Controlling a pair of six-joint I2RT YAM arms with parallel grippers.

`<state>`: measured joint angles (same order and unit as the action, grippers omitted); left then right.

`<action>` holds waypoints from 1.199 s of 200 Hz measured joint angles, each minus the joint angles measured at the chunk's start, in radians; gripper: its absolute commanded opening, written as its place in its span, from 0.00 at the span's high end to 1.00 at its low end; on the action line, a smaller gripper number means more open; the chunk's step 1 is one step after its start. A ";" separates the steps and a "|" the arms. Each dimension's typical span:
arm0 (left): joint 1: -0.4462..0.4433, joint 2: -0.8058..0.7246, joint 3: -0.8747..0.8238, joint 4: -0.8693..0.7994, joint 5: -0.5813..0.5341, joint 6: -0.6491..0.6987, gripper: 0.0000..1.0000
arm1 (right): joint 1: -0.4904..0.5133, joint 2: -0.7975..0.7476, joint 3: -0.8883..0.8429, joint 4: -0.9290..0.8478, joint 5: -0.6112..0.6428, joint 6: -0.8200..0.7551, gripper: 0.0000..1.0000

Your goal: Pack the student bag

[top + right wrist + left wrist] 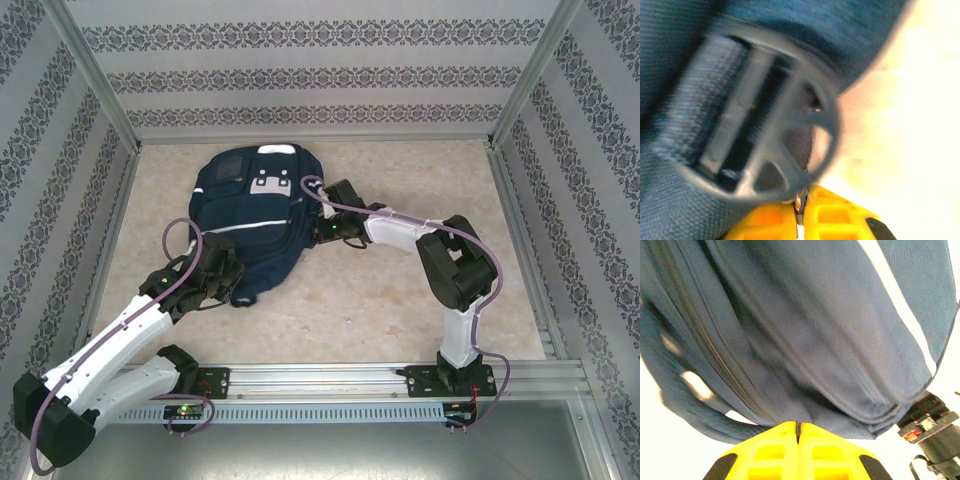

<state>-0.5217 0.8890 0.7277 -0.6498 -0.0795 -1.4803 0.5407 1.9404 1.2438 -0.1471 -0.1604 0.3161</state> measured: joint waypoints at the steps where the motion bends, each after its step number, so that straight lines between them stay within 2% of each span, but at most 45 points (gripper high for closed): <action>1: 0.002 0.000 0.000 0.000 0.000 0.000 1.00 | -0.006 0.000 0.000 -0.001 0.005 -0.002 0.80; 17: 0.007 0.016 0.000 0.015 0.009 0.007 1.00 | -0.066 -0.005 -0.005 -0.007 0.064 0.005 0.59; 39: -0.002 0.120 0.014 0.068 0.043 0.016 1.00 | -0.117 -0.060 -0.033 -0.013 0.132 0.024 0.50; 53: -0.012 0.203 0.048 0.074 0.059 0.032 0.88 | -0.117 -0.126 -0.060 -0.019 0.154 0.029 0.39; 63: -0.016 0.246 0.081 0.074 0.062 0.048 0.73 | -0.113 -0.183 -0.081 -0.026 0.164 0.023 0.33; 74: -0.016 0.275 0.121 0.072 0.059 0.083 0.47 | -0.106 -0.255 -0.104 -0.032 0.180 0.027 0.27; 93: -0.013 0.285 0.195 0.041 0.018 0.151 0.12 | -0.105 -0.384 -0.148 -0.040 0.207 0.031 0.15; 102: -0.006 0.285 0.237 0.014 -0.012 0.195 0.00 | -0.108 -0.447 -0.175 -0.044 0.224 0.024 0.06; 110: 0.003 0.285 0.268 -0.010 -0.044 0.233 0.00 | -0.113 -0.496 -0.198 -0.048 0.236 0.022 0.02; 136: 0.089 0.283 0.340 -0.081 -0.185 0.406 0.00 | -0.147 -0.653 -0.287 -0.066 0.290 0.025 0.02; 162: 0.205 0.281 0.310 -0.080 -0.330 0.606 0.00 | -0.200 -0.770 -0.381 -0.053 0.340 0.013 0.02; 196: 0.330 0.298 0.090 0.124 -0.454 0.902 0.00 | -0.255 -0.835 -0.554 0.051 0.439 -0.080 0.02; 225: 0.406 0.411 -0.025 0.332 -0.471 1.050 0.00 | -0.320 -0.767 -0.646 0.132 0.505 -0.161 0.02; 240: 0.436 0.455 -0.089 0.507 -0.447 1.119 0.00 | -0.346 -0.711 -0.679 0.217 0.547 -0.191 0.02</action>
<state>-0.0853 1.3441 0.6392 -0.1425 -0.5270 -0.3614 0.1951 1.2293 0.5652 0.0700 0.3862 0.1249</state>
